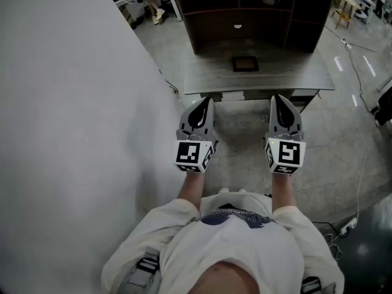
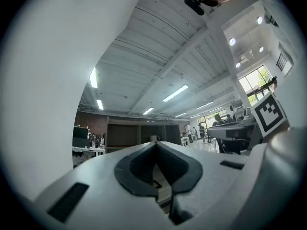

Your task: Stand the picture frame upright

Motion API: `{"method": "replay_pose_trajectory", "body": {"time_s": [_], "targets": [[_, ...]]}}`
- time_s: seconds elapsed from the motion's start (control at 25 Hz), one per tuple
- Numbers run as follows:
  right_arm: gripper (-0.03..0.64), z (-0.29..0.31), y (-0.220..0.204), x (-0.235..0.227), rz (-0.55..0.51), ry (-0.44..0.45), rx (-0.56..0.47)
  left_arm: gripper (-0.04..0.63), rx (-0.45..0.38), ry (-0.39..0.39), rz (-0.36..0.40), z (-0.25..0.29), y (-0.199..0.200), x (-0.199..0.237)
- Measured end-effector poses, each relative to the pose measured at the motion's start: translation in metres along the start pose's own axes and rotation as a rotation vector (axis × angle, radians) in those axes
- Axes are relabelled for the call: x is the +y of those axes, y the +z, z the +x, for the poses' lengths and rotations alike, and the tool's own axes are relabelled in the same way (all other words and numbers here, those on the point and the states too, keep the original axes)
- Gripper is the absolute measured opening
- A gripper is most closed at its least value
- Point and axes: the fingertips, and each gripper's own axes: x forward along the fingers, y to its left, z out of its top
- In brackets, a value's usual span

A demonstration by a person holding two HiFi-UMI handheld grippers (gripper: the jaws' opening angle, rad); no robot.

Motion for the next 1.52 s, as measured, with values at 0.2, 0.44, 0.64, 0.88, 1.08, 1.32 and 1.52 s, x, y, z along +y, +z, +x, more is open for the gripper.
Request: {"method": "replay_pose_trajectory", "body": {"time_s": [0.2, 0.44, 0.64, 0.88, 1.08, 1.32, 1.52], "targets": [[-0.003, -0.004, -0.003, 0.001, -0.004, 0.005, 0.003, 0.006, 0.009, 0.002, 0.009, -0.004, -0.004, -0.003], [-0.003, -0.009, -0.014, 0.005, 0.002, 0.022, 0.03, 0.006, 0.029, 0.004, 0.013, -0.008, -0.009, -0.006], [-0.003, -0.014, -0.029, 0.006, -0.006, 0.037, 0.063, 0.006, 0.058, 0.004, 0.018, -0.009, -0.02, -0.013], [-0.003, -0.015, -0.033, -0.008, 0.054, 0.045, 0.051, 0.006, 0.077, 0.007, 0.011, -0.007, -0.024, -0.02], [0.022, -0.014, -0.012, -0.032, 0.161, 0.07, -0.035, 0.007, 0.103, -0.006, 0.015, 0.003, -0.014, -0.018], [0.219, -0.012, 0.001, -0.06, 0.181, 0.103, -0.064, 0.109, 0.036, 0.001, -0.04, 0.018, 0.009, -0.024], [0.219, -0.017, -0.014, -0.083, 0.193, 0.1, -0.036, 0.155, 0.082, -0.007, -0.064, 0.029, -0.01, -0.039]]}}
